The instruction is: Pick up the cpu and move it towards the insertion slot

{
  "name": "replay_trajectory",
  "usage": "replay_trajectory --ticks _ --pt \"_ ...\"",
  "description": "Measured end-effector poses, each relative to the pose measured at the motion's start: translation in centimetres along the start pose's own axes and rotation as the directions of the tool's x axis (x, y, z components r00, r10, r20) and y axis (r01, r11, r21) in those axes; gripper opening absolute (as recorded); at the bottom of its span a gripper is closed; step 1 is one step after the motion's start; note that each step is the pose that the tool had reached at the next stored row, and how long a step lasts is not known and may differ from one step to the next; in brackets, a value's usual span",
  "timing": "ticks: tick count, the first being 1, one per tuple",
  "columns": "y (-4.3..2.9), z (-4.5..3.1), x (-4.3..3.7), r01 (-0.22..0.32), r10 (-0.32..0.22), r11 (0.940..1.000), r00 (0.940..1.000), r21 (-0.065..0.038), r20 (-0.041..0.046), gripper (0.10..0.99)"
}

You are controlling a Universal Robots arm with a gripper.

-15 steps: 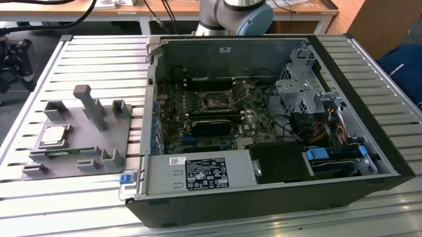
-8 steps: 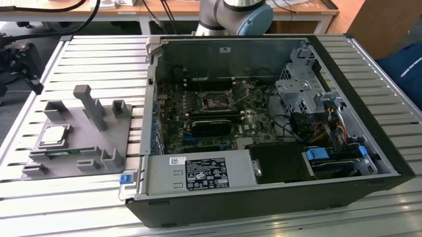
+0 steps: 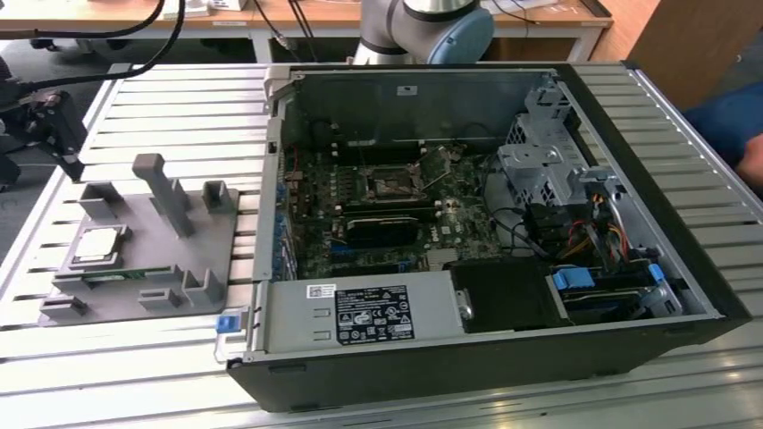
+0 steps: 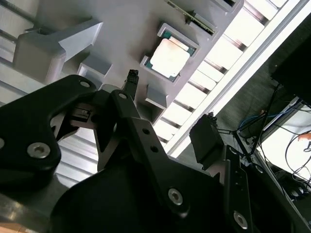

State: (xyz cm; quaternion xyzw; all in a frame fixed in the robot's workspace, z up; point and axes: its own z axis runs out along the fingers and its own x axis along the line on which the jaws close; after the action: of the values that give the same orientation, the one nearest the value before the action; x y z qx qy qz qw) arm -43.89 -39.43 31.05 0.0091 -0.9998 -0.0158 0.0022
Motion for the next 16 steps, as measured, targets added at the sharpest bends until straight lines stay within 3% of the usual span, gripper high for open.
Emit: replay_trajectory --ticks 16 --pt "-0.11 2.39 0.35 0.0 0.0 1.0 1.0 0.0 0.0 0.702"
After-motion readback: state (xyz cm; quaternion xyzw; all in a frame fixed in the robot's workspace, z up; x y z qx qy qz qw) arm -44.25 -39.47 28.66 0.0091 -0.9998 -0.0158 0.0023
